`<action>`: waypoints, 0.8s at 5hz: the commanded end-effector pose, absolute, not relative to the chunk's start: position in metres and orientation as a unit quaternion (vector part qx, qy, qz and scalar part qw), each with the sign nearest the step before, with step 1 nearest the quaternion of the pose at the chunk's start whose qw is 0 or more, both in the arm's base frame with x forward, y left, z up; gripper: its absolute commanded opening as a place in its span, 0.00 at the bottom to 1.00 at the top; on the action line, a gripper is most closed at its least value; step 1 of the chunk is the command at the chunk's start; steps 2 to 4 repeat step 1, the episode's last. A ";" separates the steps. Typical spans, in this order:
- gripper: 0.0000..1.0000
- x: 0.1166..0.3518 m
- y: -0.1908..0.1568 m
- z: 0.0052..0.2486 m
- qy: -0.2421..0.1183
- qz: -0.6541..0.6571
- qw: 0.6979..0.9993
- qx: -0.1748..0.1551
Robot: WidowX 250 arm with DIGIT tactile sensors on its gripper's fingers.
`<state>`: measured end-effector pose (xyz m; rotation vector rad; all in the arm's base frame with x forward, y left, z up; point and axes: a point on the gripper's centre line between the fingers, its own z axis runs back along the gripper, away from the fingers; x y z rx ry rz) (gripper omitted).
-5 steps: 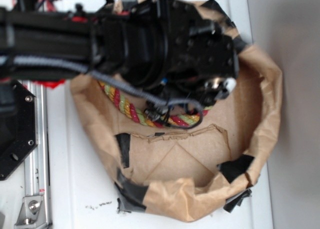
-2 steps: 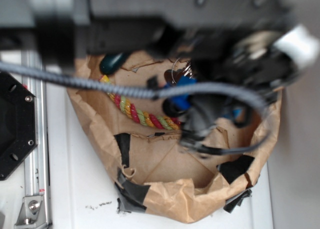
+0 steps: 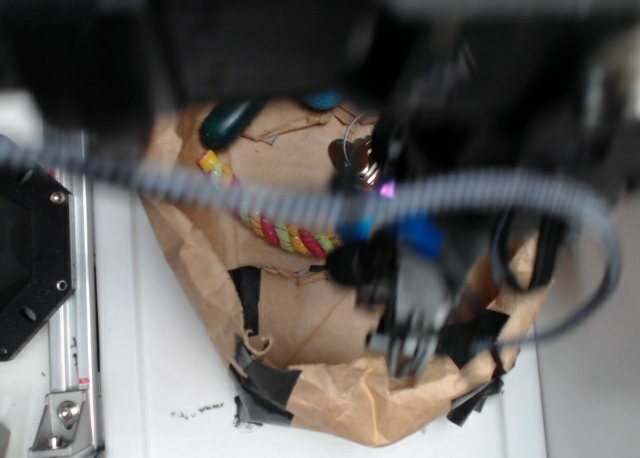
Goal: Grab the blue block.
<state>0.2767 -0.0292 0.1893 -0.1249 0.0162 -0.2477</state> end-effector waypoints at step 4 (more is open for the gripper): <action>0.00 0.275 -0.040 0.200 -0.018 -0.097 0.993 -0.063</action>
